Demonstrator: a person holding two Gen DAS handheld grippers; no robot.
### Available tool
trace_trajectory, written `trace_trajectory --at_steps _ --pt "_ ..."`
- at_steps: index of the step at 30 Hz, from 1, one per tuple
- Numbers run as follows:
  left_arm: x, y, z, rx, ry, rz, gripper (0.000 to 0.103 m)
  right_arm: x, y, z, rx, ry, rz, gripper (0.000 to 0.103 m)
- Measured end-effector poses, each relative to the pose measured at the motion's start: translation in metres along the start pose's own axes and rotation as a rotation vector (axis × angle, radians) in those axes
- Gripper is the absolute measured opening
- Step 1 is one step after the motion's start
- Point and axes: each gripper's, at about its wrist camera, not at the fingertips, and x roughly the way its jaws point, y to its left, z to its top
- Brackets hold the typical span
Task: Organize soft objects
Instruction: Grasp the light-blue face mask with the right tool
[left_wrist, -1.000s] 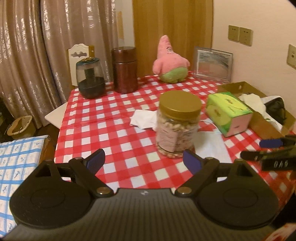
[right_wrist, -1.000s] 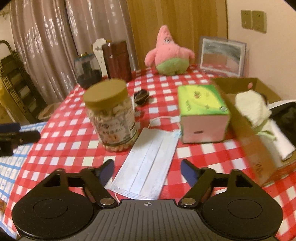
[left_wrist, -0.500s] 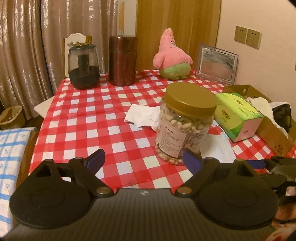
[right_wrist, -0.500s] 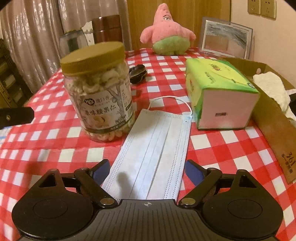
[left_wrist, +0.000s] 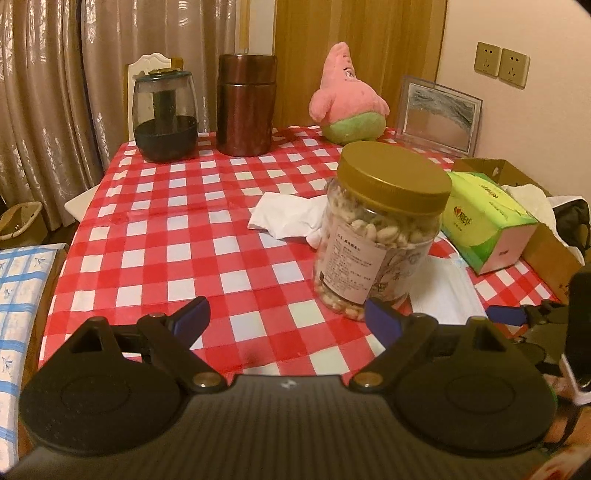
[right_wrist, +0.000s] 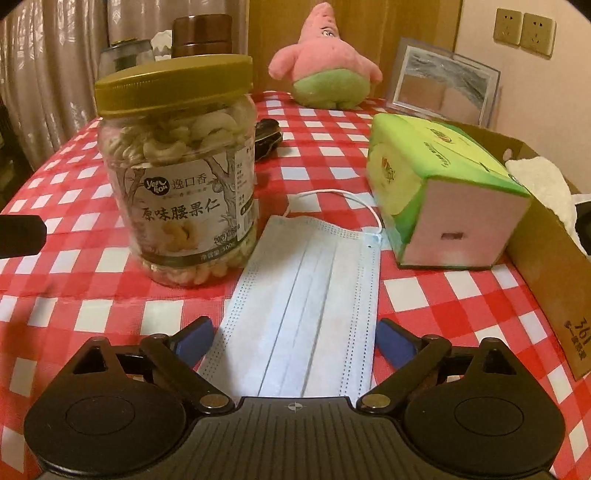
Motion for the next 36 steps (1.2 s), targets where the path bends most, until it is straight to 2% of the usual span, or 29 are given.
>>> trace_trajectory --at_steps 4,6,12,14,18,19,20,23,28,36 --pt "0.001 -0.001 0.0 0.0 0.004 -0.006 0.09 0.002 -0.001 0.004 0.012 0.014 0.003 0.093" --pt "0.002 -0.002 -0.001 0.005 0.009 -0.006 0.09 0.0 -0.002 0.004 0.008 0.015 0.0 0.089" --pt "0.003 -0.005 -0.002 0.014 0.016 -0.008 0.09 -0.006 -0.008 0.002 -0.017 0.01 -0.015 0.064" --pt "0.003 -0.006 -0.002 0.019 0.02 -0.007 0.09 -0.008 -0.011 0.002 -0.02 0.011 -0.016 0.052" --pt "0.004 -0.006 -0.002 0.026 0.03 -0.002 0.09 -0.013 -0.02 0.004 -0.012 0.028 0.021 0.041" --pt "0.004 -0.007 -0.002 0.029 0.032 0.001 0.09 -0.016 -0.02 0.004 -0.019 0.029 0.029 0.033" --pt "0.004 -0.006 -0.002 0.031 0.035 -0.001 0.09 -0.019 -0.021 0.004 -0.025 0.029 0.029 0.02" --pt "0.004 -0.006 -0.003 0.031 0.042 -0.003 0.09 -0.028 -0.027 0.003 -0.029 0.031 0.045 0.012" --pt "0.001 -0.005 -0.002 0.033 0.042 -0.002 0.09 -0.049 -0.036 0.006 -0.078 0.004 0.083 0.004" --pt "0.003 0.003 0.001 0.093 0.058 -0.025 0.09 -0.074 -0.059 0.032 -0.154 -0.066 0.153 0.003"
